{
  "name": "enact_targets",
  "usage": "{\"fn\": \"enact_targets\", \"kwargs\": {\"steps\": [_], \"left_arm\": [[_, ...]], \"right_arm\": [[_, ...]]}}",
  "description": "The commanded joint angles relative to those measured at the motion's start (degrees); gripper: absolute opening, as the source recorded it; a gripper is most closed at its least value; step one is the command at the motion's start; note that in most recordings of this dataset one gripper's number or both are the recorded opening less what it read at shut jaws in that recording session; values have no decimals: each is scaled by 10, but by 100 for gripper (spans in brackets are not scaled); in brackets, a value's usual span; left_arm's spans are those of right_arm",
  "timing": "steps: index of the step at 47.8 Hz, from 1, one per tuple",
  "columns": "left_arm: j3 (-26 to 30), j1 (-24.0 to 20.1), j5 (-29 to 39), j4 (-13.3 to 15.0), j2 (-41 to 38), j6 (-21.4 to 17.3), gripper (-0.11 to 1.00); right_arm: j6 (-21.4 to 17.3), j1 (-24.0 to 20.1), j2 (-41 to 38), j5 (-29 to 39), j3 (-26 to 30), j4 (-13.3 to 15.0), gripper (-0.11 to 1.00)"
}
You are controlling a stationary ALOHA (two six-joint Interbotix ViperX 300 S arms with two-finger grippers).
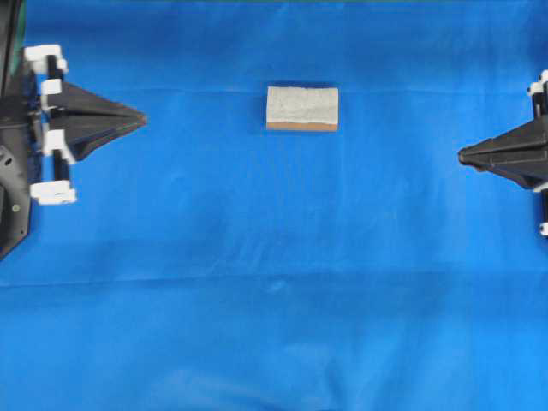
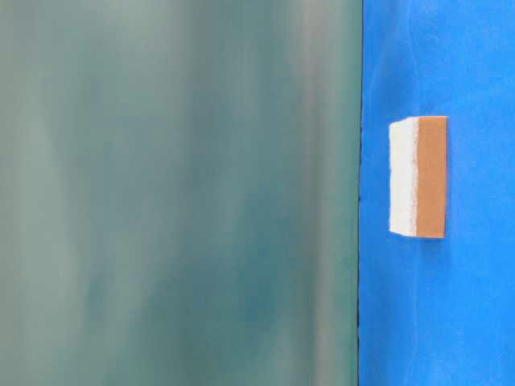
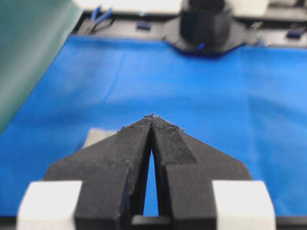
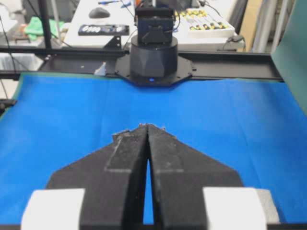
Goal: Hand over the sponge with the left arm and wipe it with the right arm.
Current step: 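Move the left gripper to the sponge and close on its near end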
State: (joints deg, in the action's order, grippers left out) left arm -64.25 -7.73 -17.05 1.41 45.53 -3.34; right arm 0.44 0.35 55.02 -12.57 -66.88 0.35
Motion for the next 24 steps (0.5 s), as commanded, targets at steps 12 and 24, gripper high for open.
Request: {"fn": "enact_targets", "kwargs": {"steps": [12, 24], "left_arm": [[62, -54, -5, 1, -142, -4, 29], [142, -81, 9, 0, -298, -86, 92]], "right_arm": [[-2, 1, -4, -1, 17, 1, 2], [-2, 1, -6, 0, 15, 0, 2]]}}
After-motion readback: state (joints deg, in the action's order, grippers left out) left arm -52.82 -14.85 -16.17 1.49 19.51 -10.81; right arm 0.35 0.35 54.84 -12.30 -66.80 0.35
